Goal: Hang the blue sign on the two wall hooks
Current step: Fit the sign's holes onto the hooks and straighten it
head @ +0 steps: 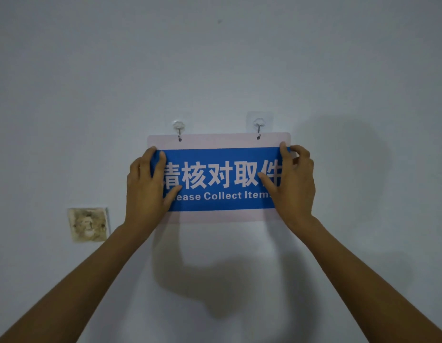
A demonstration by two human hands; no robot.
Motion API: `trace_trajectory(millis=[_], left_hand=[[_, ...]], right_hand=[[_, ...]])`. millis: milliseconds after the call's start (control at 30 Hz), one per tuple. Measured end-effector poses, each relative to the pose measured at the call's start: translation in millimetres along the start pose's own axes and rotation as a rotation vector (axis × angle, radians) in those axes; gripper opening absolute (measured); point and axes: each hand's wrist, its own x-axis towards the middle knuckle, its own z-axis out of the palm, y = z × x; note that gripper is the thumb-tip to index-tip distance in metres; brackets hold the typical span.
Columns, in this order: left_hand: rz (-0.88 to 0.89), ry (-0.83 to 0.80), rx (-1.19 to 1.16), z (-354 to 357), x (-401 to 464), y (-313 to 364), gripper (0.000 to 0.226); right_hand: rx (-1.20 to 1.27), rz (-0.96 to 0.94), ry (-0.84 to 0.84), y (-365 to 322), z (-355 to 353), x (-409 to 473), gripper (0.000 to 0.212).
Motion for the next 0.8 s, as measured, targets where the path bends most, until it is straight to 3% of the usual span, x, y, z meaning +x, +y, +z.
trace_trajectory(millis=[167, 300, 467, 800], left_hand=[[-0.010, -0.001, -0.098, -7.4, 1.6, 1.2, 0.074], [-0.056, 0.098, -0.211, -20.9, 16.8, 3.7, 0.064], [0.043, 0.056, -0.098, -22.5, 36.7, 9.9, 0.062], [0.069, 0.011, -0.015, -19.5, 38.2, 10.6, 0.067]], right_hand=[[-0.095, -0.026, -0.056, -4.3, -9.8, 5.8, 0.081], [-0.133, -0.097, 0.019, -5.8, -22.8, 21.3, 0.067], [-0.258, -0.251, -0.062, -14.5, -28.9, 38.2, 0.081], [-0.269, -0.226, -0.109, -14.6, -20.8, 26.7, 0.084]])
